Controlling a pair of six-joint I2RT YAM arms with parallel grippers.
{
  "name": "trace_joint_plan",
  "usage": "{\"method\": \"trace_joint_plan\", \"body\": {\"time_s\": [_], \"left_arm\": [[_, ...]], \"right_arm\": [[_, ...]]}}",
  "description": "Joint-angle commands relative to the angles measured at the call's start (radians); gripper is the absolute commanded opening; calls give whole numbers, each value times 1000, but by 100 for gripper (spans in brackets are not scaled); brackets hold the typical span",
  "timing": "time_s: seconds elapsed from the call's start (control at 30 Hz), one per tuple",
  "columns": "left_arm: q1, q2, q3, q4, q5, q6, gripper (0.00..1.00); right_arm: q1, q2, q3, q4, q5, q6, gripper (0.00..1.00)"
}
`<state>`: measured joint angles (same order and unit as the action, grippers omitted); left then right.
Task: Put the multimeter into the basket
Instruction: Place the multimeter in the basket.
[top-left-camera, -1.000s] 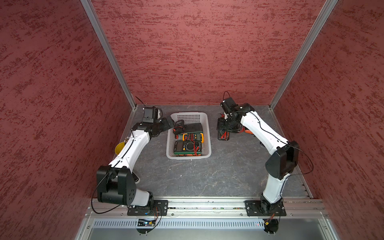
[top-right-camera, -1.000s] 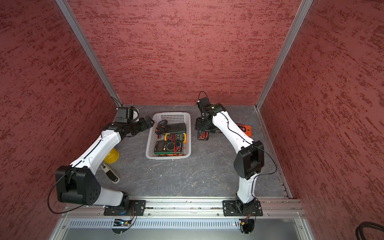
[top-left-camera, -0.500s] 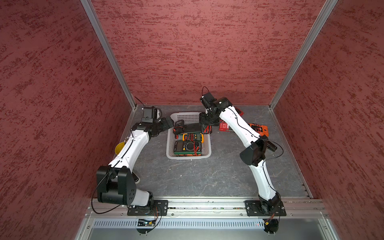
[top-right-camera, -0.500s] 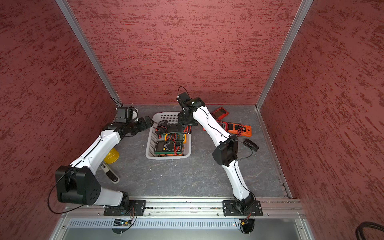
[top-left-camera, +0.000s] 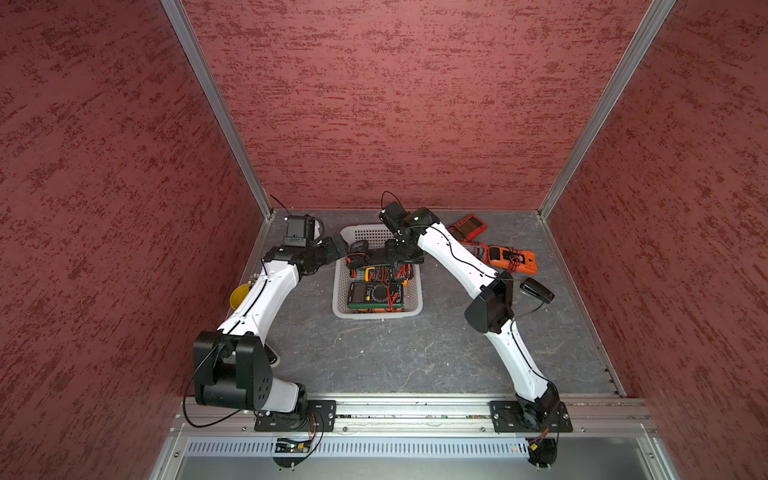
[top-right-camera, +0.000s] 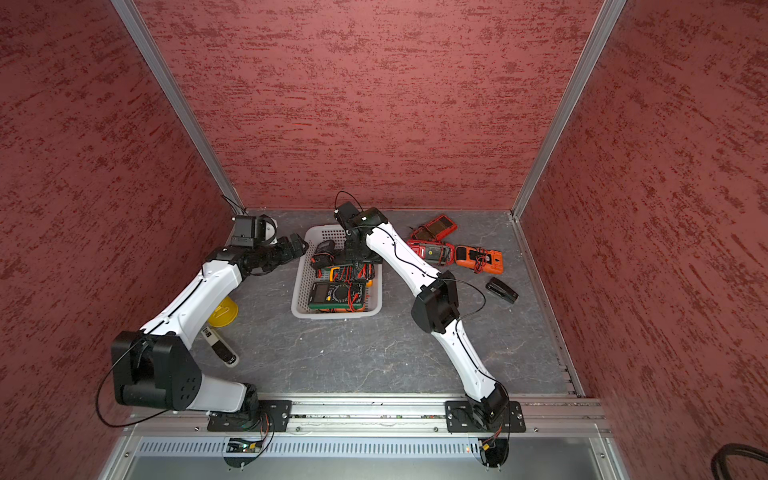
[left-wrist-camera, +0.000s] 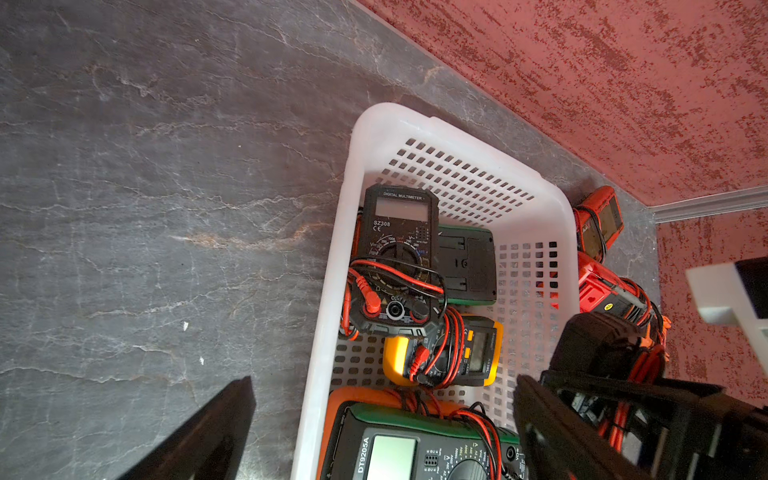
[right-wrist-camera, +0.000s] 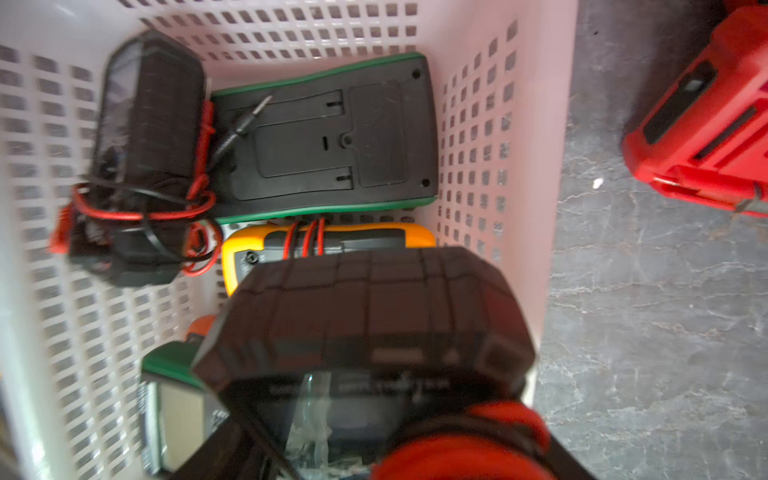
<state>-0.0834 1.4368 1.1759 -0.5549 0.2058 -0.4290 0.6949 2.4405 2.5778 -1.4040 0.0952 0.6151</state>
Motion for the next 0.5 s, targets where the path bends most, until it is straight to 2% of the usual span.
{"method": "trace_joint_plan", "body": {"time_s": [0.0, 0.47], "left_arm": [[5, -22, -6, 14, 15, 17, 100], [2, -29, -22, 19, 20, 10, 100]], "right_arm": [[6, 31, 36, 0, 82, 20, 32], [8, 107, 38, -29, 68, 26, 36]]}}
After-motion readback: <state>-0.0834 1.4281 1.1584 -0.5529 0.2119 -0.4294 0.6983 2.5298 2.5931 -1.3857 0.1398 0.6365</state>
